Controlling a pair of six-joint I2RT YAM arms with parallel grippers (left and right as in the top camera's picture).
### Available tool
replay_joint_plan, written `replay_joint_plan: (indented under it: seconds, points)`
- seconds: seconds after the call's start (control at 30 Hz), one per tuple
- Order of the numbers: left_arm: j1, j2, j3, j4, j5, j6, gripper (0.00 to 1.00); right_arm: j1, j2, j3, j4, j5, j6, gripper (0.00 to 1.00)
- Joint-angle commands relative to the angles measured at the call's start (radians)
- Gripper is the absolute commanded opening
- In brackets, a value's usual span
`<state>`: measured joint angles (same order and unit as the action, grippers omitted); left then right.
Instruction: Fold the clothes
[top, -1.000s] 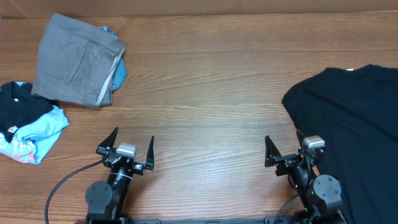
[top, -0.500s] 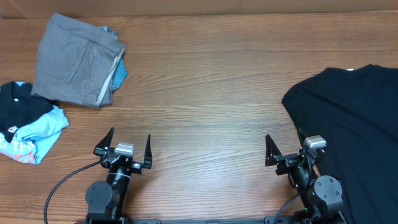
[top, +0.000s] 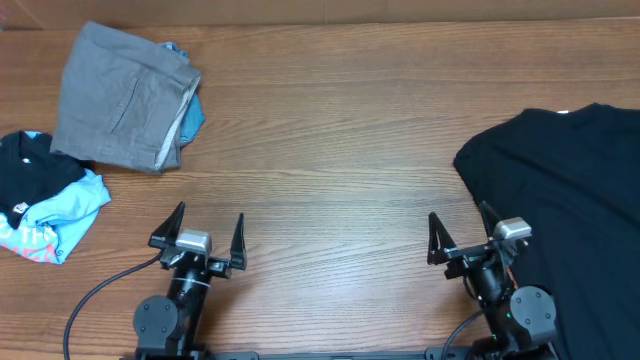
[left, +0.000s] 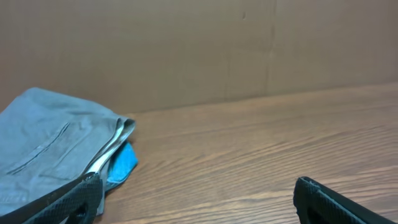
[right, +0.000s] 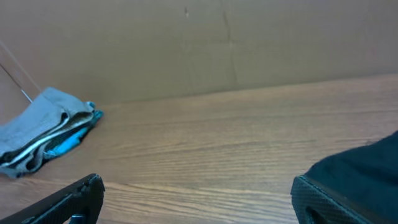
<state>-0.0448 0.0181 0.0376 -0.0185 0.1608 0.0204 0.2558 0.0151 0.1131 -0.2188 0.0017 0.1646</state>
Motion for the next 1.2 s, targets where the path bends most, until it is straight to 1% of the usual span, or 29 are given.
replay_joint_plan:
  seconds: [0.0, 0.07, 0.2, 0.27, 0.37, 0.47, 0.57, 0.6, 0.63, 0.7, 0.8, 0.83, 0.93, 0.97, 1.03, 1.17]
  points:
    - [0.005, 0.040, 0.136, -0.037, 0.077, -0.027, 1.00, -0.002, 0.012, 0.107, -0.003, -0.005, 0.024, 1.00]
    - [0.005, 0.112, 0.225, -0.096, 0.085, -0.028, 1.00, -0.002, 0.058, 0.174, -0.036, -0.002, 0.031, 1.00]
    - [0.005, 0.349, 0.459, -0.223, 0.103, -0.028, 1.00, -0.005, 0.251, 0.365, -0.193, 0.047, 0.116, 1.00]
    - [0.005, 0.496, 0.613, -0.322, 0.108, -0.028, 1.00, -0.005, 0.399, 0.481, -0.279, 0.050, 0.145, 1.00]
    - [0.005, 0.713, 0.844, -0.479, 0.153, -0.026, 1.00, -0.005, 0.631, 0.657, -0.403, 0.050, 0.191, 1.00]
    - [0.005, 0.950, 1.107, -0.687, 0.201, -0.026, 1.00, -0.017, 0.882, 0.865, -0.546, 0.042, 0.243, 1.00]
    - [0.005, 1.161, 1.352, -0.916, 0.206, -0.023, 1.00, -0.033, 1.120, 1.074, -0.656, 0.015, 0.239, 1.00]
    - [0.005, 1.218, 1.418, -0.981, 0.206, -0.007, 1.00, -0.035, 1.174, 1.118, -0.669, 0.011, 0.239, 1.00]
    - [0.005, 1.269, 1.477, -1.038, 0.206, 0.011, 1.00, -0.038, 1.242, 1.175, -0.684, 0.008, 0.223, 1.00]
    - [0.005, 1.355, 1.575, -1.131, 0.206, 0.026, 1.00, -0.048, 1.337, 1.242, -0.695, 0.058, 0.140, 1.00]
    - [0.005, 1.439, 1.672, -1.219, 0.210, 0.025, 1.00, -0.105, 1.456, 1.283, -0.691, 0.134, 0.204, 1.00]
    - [0.005, 1.458, 1.693, -1.244, 0.210, 0.024, 1.00, -0.143, 1.500, 1.283, -0.696, 0.128, 0.262, 1.00]
    - [0.005, 1.468, 1.699, -1.273, 0.211, 0.024, 1.00, -0.227, 1.604, 1.282, -0.739, 0.127, 0.378, 1.00]
    - [0.005, 1.467, 1.699, -1.286, 0.223, 0.025, 1.00, -0.267, 1.656, 1.282, -0.749, 0.090, 0.410, 1.00]
    - [0.004, 1.466, 1.699, -1.301, 0.238, 0.025, 1.00, -0.307, 1.721, 1.282, -0.748, 0.029, 0.412, 0.99]
    - [0.004, 1.466, 1.699, -1.321, 0.240, 0.025, 1.00, -0.342, 1.835, 1.281, -0.728, -0.032, 0.412, 0.93]
